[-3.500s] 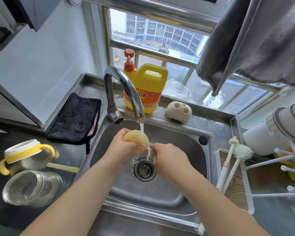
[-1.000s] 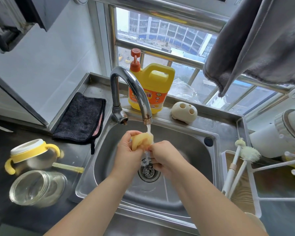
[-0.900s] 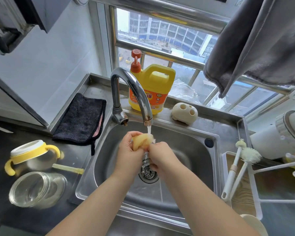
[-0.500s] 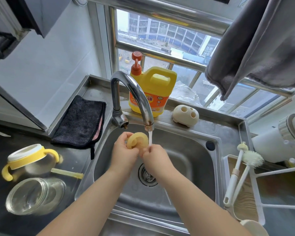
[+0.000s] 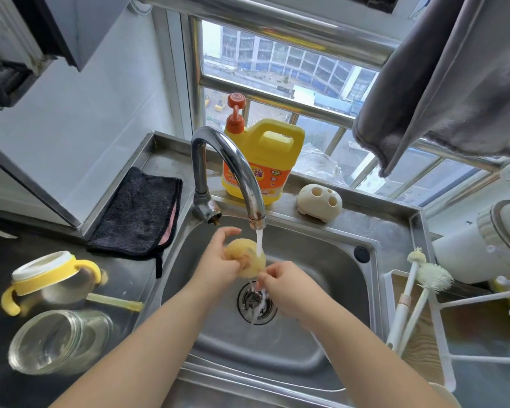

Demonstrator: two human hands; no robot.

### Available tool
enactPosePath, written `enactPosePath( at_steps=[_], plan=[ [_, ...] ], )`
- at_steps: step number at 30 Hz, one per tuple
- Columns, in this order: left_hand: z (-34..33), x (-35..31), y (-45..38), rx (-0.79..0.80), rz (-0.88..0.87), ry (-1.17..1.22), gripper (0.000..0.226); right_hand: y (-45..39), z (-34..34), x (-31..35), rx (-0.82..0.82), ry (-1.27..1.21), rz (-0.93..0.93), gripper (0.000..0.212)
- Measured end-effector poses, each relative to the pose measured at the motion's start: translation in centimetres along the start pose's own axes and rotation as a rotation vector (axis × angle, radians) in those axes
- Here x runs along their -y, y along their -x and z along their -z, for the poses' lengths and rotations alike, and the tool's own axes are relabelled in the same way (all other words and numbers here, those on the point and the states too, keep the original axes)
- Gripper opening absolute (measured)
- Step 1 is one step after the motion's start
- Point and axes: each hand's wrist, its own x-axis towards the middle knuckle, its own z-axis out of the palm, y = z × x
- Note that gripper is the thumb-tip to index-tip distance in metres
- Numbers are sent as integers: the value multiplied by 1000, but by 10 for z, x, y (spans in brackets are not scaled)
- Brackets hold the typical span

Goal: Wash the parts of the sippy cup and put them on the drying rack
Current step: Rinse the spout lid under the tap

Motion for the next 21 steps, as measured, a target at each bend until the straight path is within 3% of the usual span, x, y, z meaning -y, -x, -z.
enactPosePath(
  at_steps=[4, 6, 8, 10, 12, 13, 17, 21],
  plan=[
    [-9, 0, 1, -94, 35, 4, 39, 10, -2, -1, -67, 160, 24, 28],
    [-19, -3, 6, -193, -36, -137, 29, 9, -9, 0, -104, 182, -15, 24],
    [-29, -6, 15, -283, -112, -274, 23, 0, -18, 1, -107, -94, -150, 18],
    [-35, -4, 23, -296, -151, -277, 23, -9, -21, 4, -107, -533, -308, 16],
    [-34, 1, 26, -272, -153, -265, 30, -14, -22, 1, -72, -629, -332, 18],
    [-31, 4, 25, -261, -137, -264, 34, -14, -22, 0, -36, -526, -295, 18],
    [-22, 8, 19, -240, -70, -245, 39, -16, -26, -6, -26, 325, -9, 15],
    [-12, 3, 12, -338, -12, -235, 34, -8, -33, -2, 16, 494, 112, 12]
  ],
)
